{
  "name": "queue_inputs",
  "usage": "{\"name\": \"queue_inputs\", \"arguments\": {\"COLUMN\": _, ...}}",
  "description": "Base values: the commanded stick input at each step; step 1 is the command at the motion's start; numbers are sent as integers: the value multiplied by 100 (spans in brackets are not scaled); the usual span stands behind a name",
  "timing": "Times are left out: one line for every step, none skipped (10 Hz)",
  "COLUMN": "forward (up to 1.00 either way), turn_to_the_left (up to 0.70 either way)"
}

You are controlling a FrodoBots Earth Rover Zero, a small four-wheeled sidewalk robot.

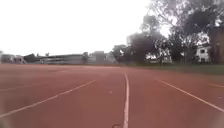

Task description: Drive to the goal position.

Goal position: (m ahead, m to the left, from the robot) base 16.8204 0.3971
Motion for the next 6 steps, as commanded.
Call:
{"name": "queue_inputs", "arguments": {"forward": 45, "turn_to_the_left": 0}}
{"name": "queue_inputs", "arguments": {"forward": 45, "turn_to_the_left": 0}}
{"name": "queue_inputs", "arguments": {"forward": 45, "turn_to_the_left": 0}}
{"name": "queue_inputs", "arguments": {"forward": 45, "turn_to_the_left": 0}}
{"name": "queue_inputs", "arguments": {"forward": 45, "turn_to_the_left": 0}}
{"name": "queue_inputs", "arguments": {"forward": 45, "turn_to_the_left": 0}}
